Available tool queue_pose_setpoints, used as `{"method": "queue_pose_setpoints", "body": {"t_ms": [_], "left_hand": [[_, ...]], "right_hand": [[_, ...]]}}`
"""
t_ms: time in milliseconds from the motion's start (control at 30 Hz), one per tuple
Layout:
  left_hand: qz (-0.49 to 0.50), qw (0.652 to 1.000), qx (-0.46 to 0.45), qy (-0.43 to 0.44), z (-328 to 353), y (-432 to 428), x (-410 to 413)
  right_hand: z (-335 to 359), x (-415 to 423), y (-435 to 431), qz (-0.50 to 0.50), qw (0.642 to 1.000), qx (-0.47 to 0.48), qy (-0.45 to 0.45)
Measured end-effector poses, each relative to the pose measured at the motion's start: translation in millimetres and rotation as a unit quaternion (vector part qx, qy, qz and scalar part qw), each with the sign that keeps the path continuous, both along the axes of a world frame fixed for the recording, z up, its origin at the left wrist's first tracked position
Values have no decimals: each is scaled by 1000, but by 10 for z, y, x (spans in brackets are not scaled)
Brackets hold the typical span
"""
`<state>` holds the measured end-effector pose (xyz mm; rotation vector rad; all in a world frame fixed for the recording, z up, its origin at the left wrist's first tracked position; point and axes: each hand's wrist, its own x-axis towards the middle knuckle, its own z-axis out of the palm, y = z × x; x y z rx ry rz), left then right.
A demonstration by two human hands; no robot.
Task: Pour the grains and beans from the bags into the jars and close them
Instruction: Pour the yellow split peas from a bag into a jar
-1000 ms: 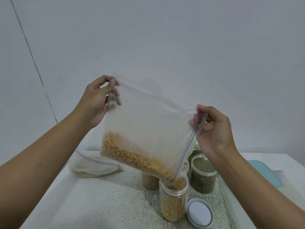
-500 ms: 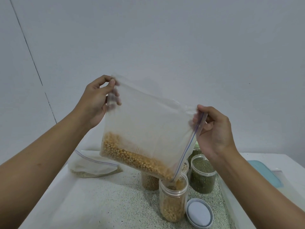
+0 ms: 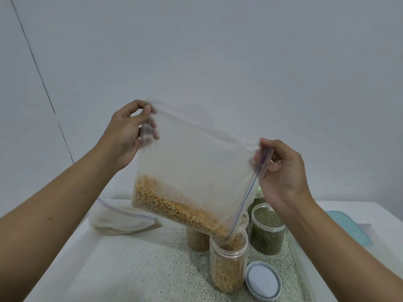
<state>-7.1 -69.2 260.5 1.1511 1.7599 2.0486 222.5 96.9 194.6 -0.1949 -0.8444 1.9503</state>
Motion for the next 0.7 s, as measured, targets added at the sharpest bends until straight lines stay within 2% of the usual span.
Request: {"method": "queue_pose_setpoints", "body": {"t_ms": [700], "left_hand": [[-4,1000,1,-4,-23,14,-29]], "right_hand": [[-16,-4,-1,-2,1000,3,-11]]}}
